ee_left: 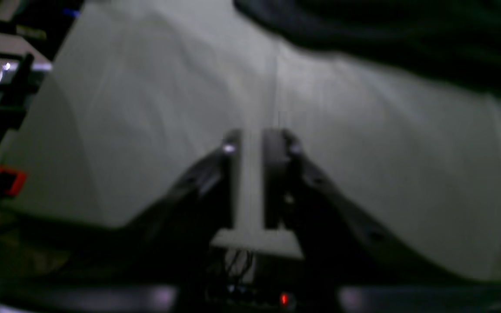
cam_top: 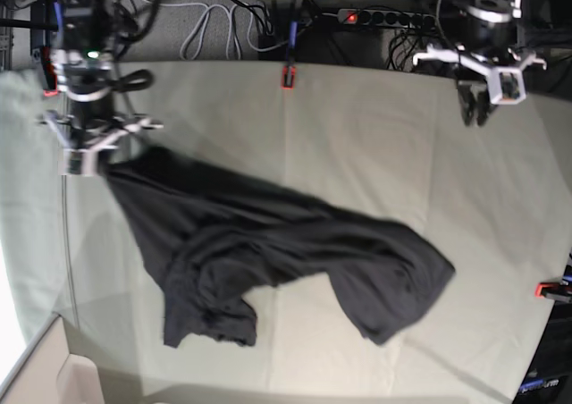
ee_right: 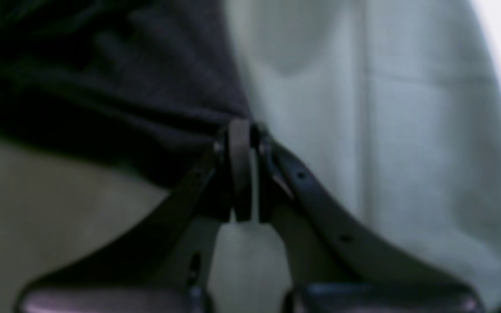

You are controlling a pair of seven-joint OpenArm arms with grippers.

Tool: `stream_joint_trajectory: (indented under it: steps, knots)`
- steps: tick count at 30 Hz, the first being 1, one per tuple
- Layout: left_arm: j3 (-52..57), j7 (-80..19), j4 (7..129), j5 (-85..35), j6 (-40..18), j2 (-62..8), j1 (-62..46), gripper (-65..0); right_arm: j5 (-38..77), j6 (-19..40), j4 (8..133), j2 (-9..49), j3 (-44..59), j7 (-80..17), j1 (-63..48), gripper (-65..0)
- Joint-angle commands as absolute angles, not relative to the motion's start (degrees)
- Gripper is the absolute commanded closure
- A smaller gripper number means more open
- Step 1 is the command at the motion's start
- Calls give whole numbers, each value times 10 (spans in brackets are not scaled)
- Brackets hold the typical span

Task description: Layout the t-shirt on the table in an organized manner, then fold the t-shirt properly

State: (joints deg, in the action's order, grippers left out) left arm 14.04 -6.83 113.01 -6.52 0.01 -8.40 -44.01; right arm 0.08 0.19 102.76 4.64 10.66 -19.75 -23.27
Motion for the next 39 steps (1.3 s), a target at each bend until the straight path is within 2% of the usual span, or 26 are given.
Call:
stream_joint_trajectory:
  steps: [1, 5, 11, 18, 31, 39]
  knots:
    - [139, -53, 1142, -65, 3, -87, -442, -175, -1, 4, 1040, 50, 119, -183, -240, 0]
    - [138, -53, 1141, -65, 3, -87, -415, -305, -1, 4, 1035, 50, 160, -183, -259, 0]
    - [138, -78, 1113, -65, 3, -86, -335, -387, 0, 4, 992, 45, 217, -183, -254, 0]
    - [142, -178, 1006, -65, -1, -51, -187, -386, 0, 4, 979, 45, 226, -185, -255, 0]
    - [133, -176, 712, -65, -2, -25, 30, -386, 0, 4, 977, 33, 225, -187, -256, 0]
    - [133, -150, 573, -65, -2, -25, 106, -380, 0, 4, 976, 33, 225, -187, -255, 0]
